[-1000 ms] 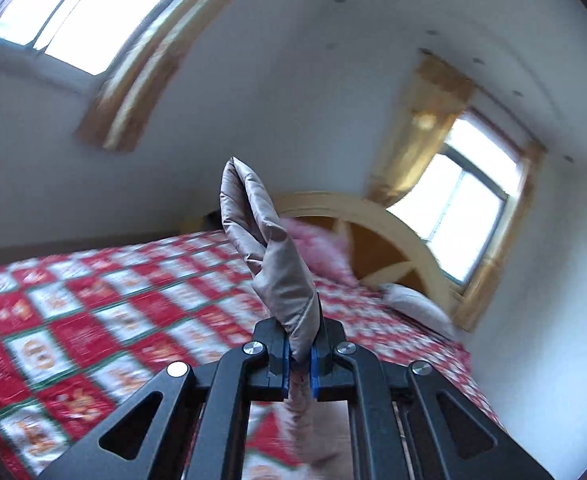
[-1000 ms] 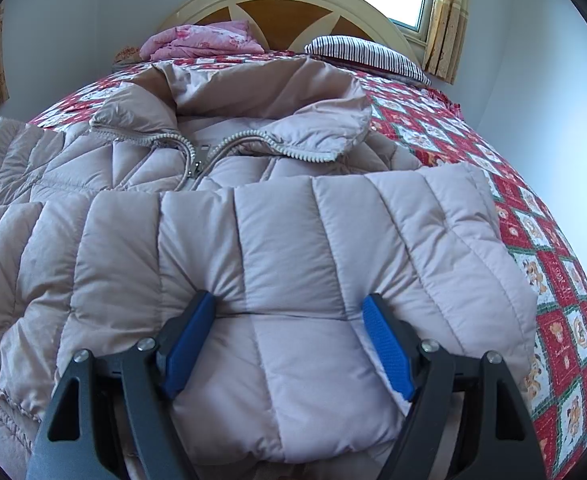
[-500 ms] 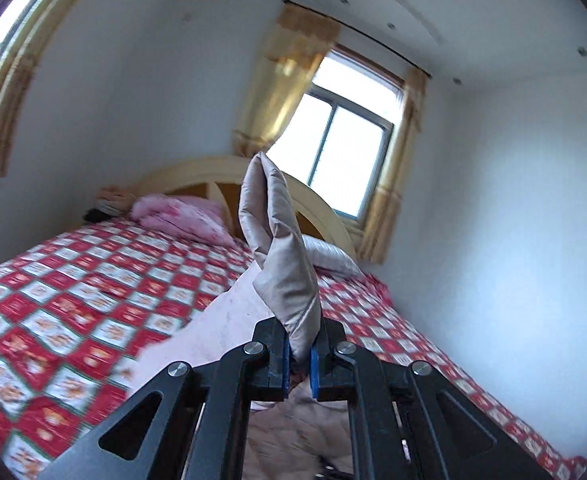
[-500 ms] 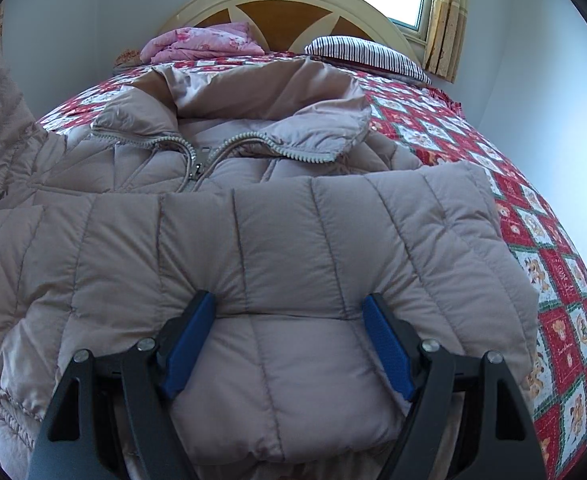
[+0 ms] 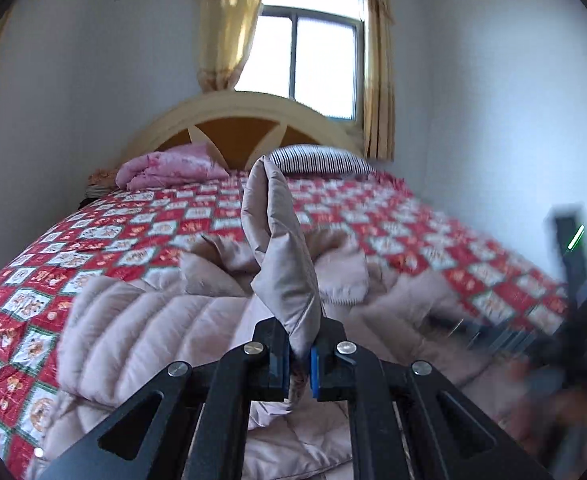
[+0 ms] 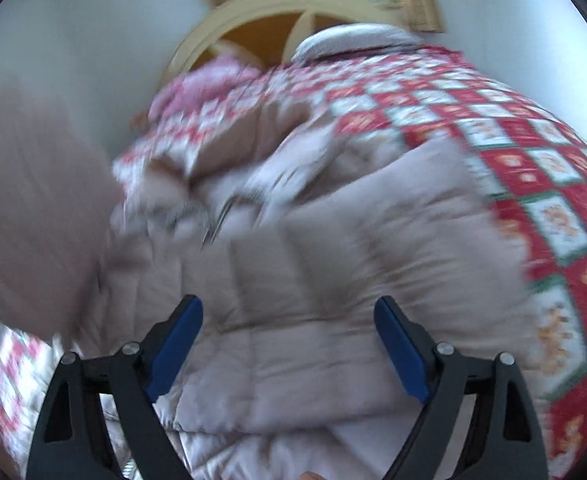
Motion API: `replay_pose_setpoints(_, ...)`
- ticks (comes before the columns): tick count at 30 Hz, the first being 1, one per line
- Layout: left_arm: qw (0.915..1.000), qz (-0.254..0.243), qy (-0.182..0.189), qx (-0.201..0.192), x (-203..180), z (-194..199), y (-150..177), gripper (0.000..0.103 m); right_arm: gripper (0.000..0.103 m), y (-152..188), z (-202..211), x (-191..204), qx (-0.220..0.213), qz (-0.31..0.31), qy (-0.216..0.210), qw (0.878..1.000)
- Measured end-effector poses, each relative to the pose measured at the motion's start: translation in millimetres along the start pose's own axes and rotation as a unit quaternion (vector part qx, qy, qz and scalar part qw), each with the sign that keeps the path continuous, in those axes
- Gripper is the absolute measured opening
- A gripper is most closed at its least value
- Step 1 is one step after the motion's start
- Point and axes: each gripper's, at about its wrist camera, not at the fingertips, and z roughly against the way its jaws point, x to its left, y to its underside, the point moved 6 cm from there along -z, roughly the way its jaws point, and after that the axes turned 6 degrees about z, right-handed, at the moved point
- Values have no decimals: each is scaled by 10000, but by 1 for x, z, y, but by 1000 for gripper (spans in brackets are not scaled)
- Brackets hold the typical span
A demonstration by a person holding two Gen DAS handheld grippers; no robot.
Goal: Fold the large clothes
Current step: 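Lay the sleeve across the jacket front and open the left gripper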
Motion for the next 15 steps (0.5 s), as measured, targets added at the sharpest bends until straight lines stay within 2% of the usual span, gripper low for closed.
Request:
replay_pose_setpoints(4,9984,-408,-121,380,-30,-25,25,7,90,-13,33,-40,-312,-687,-103,9971)
replay_pose_setpoints(7,9940,-830,-301,639,-46,-32,36,8,91,-17,43,-51,-388,-759,9,9964)
replay_pose_setpoints(10,9925,-1087,-248,491,-57,-9,32,14,91,-17,48,-53,-450,-701,43,9965)
replay_pose_setpoints(11,9924,-1142,-191,406,-60,-1,31,29,91,-17,49,-53,-484,-700,55,9964)
replay_pose_setpoints(12,9925,-1169,-143,323,-62,8,28,60,91,-18,51,-53,-537,-713,90,9960)
replay_pose_setpoints(13,9928,-1176,-124,194,-63,16,25,77,91,-18,55,-55,-585,-733,107,9955)
replay_pose_setpoints(14,9931,-1161,-148,-34,-62,27,21,100,91,-18,56,-58,-625,-765,120,9950)
replay_pose_setpoints(15,9927,-1156,-159,-296,-62,37,16,102,91,-19,57,-59,-667,-816,127,9943)
